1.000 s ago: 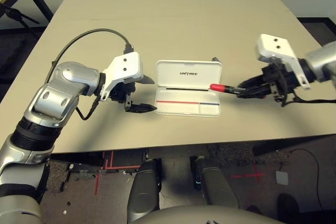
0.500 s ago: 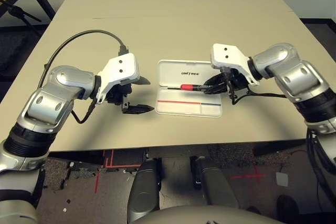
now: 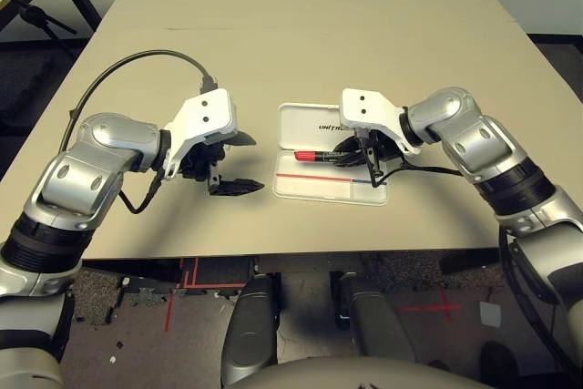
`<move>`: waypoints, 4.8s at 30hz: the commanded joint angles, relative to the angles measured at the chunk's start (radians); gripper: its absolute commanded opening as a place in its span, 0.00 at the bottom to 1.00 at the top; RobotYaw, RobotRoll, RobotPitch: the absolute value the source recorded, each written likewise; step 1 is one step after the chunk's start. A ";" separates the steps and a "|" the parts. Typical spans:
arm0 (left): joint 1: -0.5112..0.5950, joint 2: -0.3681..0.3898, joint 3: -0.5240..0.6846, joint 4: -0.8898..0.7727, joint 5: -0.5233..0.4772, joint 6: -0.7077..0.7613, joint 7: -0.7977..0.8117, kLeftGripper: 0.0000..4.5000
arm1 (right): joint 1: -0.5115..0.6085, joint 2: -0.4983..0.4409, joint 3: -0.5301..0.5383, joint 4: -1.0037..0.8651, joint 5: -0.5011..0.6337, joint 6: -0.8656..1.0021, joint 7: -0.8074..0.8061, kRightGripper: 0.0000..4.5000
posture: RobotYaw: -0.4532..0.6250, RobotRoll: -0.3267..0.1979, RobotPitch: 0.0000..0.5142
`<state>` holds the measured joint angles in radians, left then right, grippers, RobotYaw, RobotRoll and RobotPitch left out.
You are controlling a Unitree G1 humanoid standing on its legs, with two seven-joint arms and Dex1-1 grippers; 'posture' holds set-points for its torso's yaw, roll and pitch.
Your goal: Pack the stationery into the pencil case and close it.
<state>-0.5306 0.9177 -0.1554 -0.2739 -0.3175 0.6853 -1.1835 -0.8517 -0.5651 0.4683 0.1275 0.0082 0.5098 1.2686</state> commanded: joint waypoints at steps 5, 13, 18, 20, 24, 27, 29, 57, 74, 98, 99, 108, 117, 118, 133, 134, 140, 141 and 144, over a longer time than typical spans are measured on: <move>0.010 0.002 0.019 -0.016 -0.016 0.023 0.025 1.00 | 0.016 0.016 -0.005 0.013 0.015 0.000 0.016 0.99 | 0.52 0.62 0.35; -0.037 -0.067 0.048 0.060 0.003 0.124 0.166 1.00 | 0.063 -0.042 -0.105 -0.007 0.170 -0.020 0.163 0.99 | 0.51 0.62 0.35; -0.096 -0.137 0.080 0.149 0.018 0.216 0.306 1.00 | 0.119 -0.085 -0.183 -0.012 0.247 -0.063 0.207 0.99 | 0.51 0.62 0.35; -0.115 -0.155 0.085 0.178 0.034 0.252 0.364 1.00 | 0.138 -0.109 -0.211 -0.013 0.264 -0.081 0.220 0.99 | 0.49 0.62 0.35; -0.146 -0.210 0.111 0.230 0.041 0.297 0.459 1.00 | 0.179 -0.139 -0.301 -0.002 0.338 -0.144 0.257 0.99 | 0.49 0.62 0.35; -0.166 -0.249 0.130 0.268 0.043 0.326 0.516 1.00 | 0.206 -0.160 -0.356 0.017 0.428 -0.148 0.329 0.99 | 0.48 0.62 0.34; -0.178 -0.271 0.145 0.295 0.043 0.337 0.548 1.00 | 0.209 -0.211 -0.327 0.021 0.465 -0.107 0.346 0.99 | 0.46 0.62 0.34; -0.349 -0.327 -0.024 0.774 0.192 0.347 0.597 0.91 | 0.301 -0.239 -0.371 -0.024 0.578 -0.082 0.324 1.00 | 0.41 0.62 0.33; -0.344 -0.302 -0.031 0.769 0.210 0.349 0.527 0.24 | 0.288 -0.215 -0.387 -0.058 0.574 -0.041 0.299 1.00 | 0.42 0.62 0.33; -0.141 -0.057 -0.051 0.274 0.176 0.141 0.220 0.24 | 0.204 -0.220 -0.345 0.135 0.500 -0.191 0.346 1.00 | 0.56 0.62 0.32; -0.129 -0.049 -0.048 0.242 0.173 0.142 0.214 0.24 | 0.195 -0.226 -0.332 0.154 0.496 -0.211 0.346 1.00 | 0.57 0.62 0.32; -0.071 0.080 -0.066 0.030 0.106 0.094 0.031 0.24 | 0.126 -0.261 -0.257 0.256 0.517 -0.301 0.346 1.00 | 0.57 0.62 0.32; -0.123 0.033 -0.144 0.019 0.113 0.019 -0.051 0.24 | 0.179 -0.285 -0.294 0.196 0.536 -0.278 0.346 1.00 | 0.52 0.62 0.31; -0.130 0.023 -0.155 0.021 0.115 0.011 -0.060 0.24 | 0.188 -0.287 -0.301 0.186 0.537 -0.276 0.346 1.00 | 0.51 0.62 0.31; -0.249 -0.131 -0.299 0.153 0.191 -0.154 -0.160 0.24 | 0.328 -0.303 -0.430 0.028 0.539 -0.190 0.318 1.00 | 0.41 0.62 0.32; -0.260 -0.150 -0.309 0.177 0.200 -0.166 -0.160 0.24 | 0.336 -0.304 -0.438 0.017 0.541 -0.184 0.314 1.00 | 0.40 0.62 0.32; -0.299 -0.224 -0.358 0.283 0.253 -0.242 -0.190 0.24 | 0.372 -0.306 -0.476 -0.033 0.550 -0.154 0.289 1.00 | 0.37 0.62 0.32; -0.303 -0.234 -0.363 0.292 0.261 -0.246 -0.190 0.24 | 0.377 -0.306 -0.481 -0.040 0.552 -0.149 0.284 1.00 | 0.37 0.62 0.33; -0.307 -0.259 -0.370 0.311 0.279 -0.253 -0.194 0.24 | 0.388 -0.308 -0.490 -0.055 0.556 -0.140 0.274 1.00 | 0.36 0.62 0.33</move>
<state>-0.8196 0.6684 -0.5052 0.0231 -0.0567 0.4460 -1.3662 -0.4796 -0.8620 0.0049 0.1000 0.5514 0.3604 1.5494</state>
